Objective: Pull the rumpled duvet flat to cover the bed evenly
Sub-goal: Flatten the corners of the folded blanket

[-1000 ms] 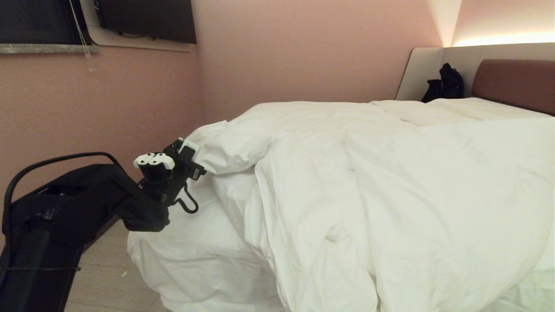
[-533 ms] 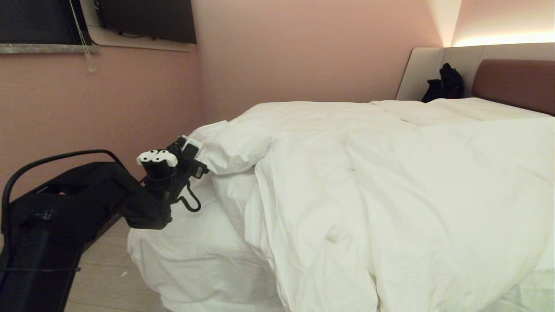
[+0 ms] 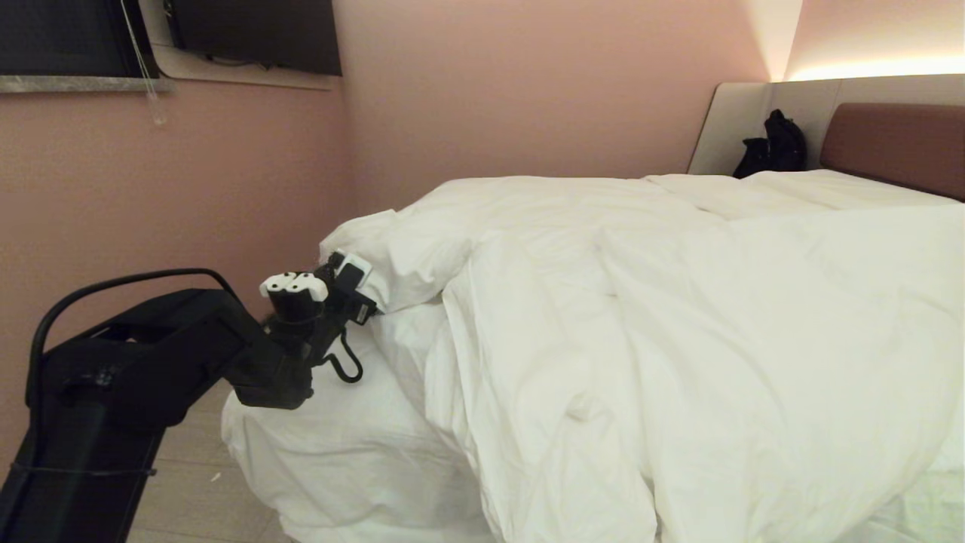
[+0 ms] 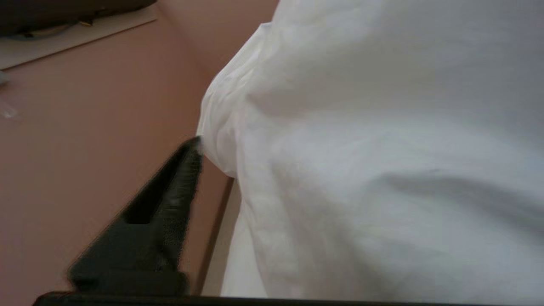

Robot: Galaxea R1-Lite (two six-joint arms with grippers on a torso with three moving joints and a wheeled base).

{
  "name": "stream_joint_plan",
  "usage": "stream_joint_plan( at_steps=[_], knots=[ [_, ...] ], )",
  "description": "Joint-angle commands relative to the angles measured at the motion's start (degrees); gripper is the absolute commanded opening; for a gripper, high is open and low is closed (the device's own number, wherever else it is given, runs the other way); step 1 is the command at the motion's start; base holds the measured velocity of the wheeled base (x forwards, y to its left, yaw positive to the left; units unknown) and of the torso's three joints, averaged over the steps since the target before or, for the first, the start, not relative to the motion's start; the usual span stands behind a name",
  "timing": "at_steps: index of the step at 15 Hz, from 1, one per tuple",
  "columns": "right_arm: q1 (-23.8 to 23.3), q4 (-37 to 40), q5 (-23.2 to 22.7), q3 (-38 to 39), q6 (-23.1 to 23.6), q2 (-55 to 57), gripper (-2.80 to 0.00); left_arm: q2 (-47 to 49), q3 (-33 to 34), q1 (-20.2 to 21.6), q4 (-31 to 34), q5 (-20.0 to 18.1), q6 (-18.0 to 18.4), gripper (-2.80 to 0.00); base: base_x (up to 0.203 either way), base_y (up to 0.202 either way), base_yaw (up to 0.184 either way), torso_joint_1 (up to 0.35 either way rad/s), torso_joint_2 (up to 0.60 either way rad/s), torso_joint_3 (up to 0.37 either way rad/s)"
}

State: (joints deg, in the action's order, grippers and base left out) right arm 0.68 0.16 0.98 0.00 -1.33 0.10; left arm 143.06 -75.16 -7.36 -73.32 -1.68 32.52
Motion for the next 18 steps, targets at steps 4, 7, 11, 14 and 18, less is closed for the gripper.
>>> stream_joint_plan(
  at_steps=[4,7,11,14,18],
  knots=[
    [0.02,0.02,-0.01,0.0,0.01,-0.01,-2.8,0.03,-0.59,-0.11,-1.21,0.01,0.11,-2.8,0.0,0.0,0.0,0.0,0.0,0.0],
    [0.02,0.02,-0.01,0.0,0.01,-0.01,-2.8,-0.69,-0.32,-0.11,-1.14,-0.16,-0.03,-2.8,0.0,0.0,0.0,0.0,0.0,0.0],
    [0.02,0.02,-0.01,0.0,0.01,-0.01,-2.8,-2.99,0.7,0.5,-0.35,-0.02,-1.04,-2.8,0.0,0.0,0.0,0.0,0.0,0.0],
    [0.02,0.02,-0.01,0.0,0.01,-0.01,-2.8,-6.18,2.64,0.86,2.86,0.27,-3.91,-2.8,0.0,0.0,0.0,0.0,0.0,0.0],
    [0.02,0.02,-0.01,0.0,0.01,-0.01,-2.8,-14.84,4.66,2.48,12.36,1.69,-11.96,-2.8,0.0,0.0,0.0,0.0,0.0,0.0]
  ],
)
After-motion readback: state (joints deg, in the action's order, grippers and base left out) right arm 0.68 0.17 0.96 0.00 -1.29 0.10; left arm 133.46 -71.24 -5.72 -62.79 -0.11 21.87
